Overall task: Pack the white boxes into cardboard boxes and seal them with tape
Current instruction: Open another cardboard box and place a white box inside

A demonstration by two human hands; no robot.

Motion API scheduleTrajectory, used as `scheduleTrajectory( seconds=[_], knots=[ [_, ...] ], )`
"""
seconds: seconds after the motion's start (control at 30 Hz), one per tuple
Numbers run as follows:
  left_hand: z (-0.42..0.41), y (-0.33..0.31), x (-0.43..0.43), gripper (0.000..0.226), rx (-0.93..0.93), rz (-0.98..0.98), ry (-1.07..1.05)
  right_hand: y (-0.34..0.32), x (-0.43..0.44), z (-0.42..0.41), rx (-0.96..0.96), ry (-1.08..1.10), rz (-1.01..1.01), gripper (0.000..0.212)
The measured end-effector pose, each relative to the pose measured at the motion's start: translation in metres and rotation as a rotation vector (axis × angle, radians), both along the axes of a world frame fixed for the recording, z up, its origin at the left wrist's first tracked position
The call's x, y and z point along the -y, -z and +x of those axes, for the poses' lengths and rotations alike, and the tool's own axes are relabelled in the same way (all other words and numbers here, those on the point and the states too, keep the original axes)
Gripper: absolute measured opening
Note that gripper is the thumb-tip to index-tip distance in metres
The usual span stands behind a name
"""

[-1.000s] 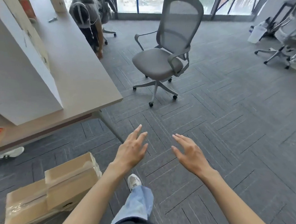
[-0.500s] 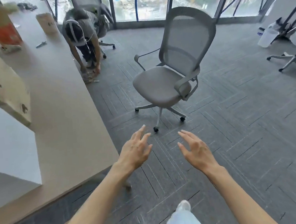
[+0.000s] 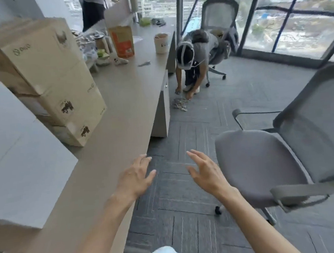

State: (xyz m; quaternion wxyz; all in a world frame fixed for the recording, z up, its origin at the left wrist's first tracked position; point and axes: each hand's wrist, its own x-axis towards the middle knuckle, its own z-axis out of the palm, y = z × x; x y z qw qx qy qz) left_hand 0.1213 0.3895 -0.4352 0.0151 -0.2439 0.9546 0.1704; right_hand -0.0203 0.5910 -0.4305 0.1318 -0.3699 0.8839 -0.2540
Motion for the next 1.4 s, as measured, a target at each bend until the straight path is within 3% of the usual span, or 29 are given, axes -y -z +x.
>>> scheduleTrajectory(
  seconds=[0.23, 0.53, 1.0, 1.13, 1.3, 1.4],
  knots=[
    [-0.034, -0.039, 0.070, 0.052, -0.121, -0.080, -0.350, -0.042, 0.138, -0.087, -0.053, -0.397, -0.047, 0.050],
    [-0.108, -0.069, 0.187, 0.050, -0.270, -0.104, -0.620, -0.086, 0.308, -0.182, -0.175, -0.637, -0.118, 0.047],
    [-0.165, -0.135, 0.274, 0.048, -0.390, -0.331, -1.197, -0.119, 0.544, -0.250, -0.013, -1.160, -0.393, 0.044],
    [-0.169, -0.145, 0.280, 0.054, -0.435, -0.339, -1.354, -0.128, 0.588, -0.255, 0.057, -1.128, -0.431, 0.050],
    [-0.148, -0.161, 0.307, 0.085, -0.319, -0.313, -1.576, -0.143, 0.632, -0.263, 0.114, -1.028, -0.403, 0.069],
    [-0.132, -0.166, 0.325, 0.098, -0.412, -0.261, -1.648, -0.151, 0.651, -0.265, 0.100, -1.021, -0.424, 0.079]
  ],
)
